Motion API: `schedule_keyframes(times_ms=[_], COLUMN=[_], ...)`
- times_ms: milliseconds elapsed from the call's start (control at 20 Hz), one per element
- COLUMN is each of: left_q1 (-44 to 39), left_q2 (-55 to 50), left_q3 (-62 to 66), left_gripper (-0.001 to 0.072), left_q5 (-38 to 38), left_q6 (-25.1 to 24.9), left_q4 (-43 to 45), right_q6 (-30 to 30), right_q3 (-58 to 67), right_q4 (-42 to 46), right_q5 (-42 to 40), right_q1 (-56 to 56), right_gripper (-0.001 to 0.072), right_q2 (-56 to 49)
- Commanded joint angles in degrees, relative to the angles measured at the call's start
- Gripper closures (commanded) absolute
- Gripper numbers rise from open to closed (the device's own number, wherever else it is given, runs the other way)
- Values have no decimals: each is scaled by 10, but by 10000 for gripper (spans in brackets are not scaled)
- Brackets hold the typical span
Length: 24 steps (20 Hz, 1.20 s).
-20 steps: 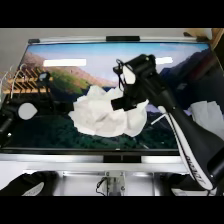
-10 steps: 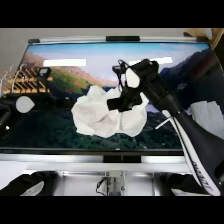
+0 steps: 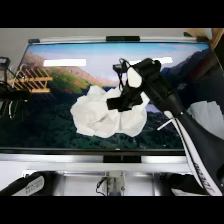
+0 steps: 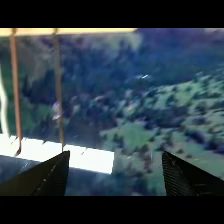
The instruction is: Fold the shirts.
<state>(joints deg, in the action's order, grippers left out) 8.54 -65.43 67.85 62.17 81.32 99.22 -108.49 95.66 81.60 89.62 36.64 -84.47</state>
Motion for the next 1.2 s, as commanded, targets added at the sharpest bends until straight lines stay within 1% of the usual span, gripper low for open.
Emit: schedule_keyframes(times_ms=[0,100,200,400,450,700,900,1150], left_q1=[75,94,93,99,102,105,118,146], left_q2=[-65,-111,-145,-183,-189,-232,-242,-248], left_q3=[6,6,6,6,6,6,6,6], left_gripper=[55,55,55,64,91,91,99,100], left_q5=[18,13,0,-21,-24,-26,-45,-52], left_q6=[-27,-29,-29,-37,-38,-42,-39,-37], left_q4=[17,16,15,17,17,18,18,15], right_q6=[-7,-9,-14,-14,-14,-15,-21,-21], right_q3=[0,0,0,0,0,0,0,0], right_q4=[-14,-23,-25,-21,-20,-18,-19,-18], right_q5=[3,6,6,5,5,-1,4,3], right_q1=[0,0,0,0,0,0,0,0], right_gripper=[647,647,647,647,647,647,647,647], right_q2=[0,0,0,0,0,0,0,0])
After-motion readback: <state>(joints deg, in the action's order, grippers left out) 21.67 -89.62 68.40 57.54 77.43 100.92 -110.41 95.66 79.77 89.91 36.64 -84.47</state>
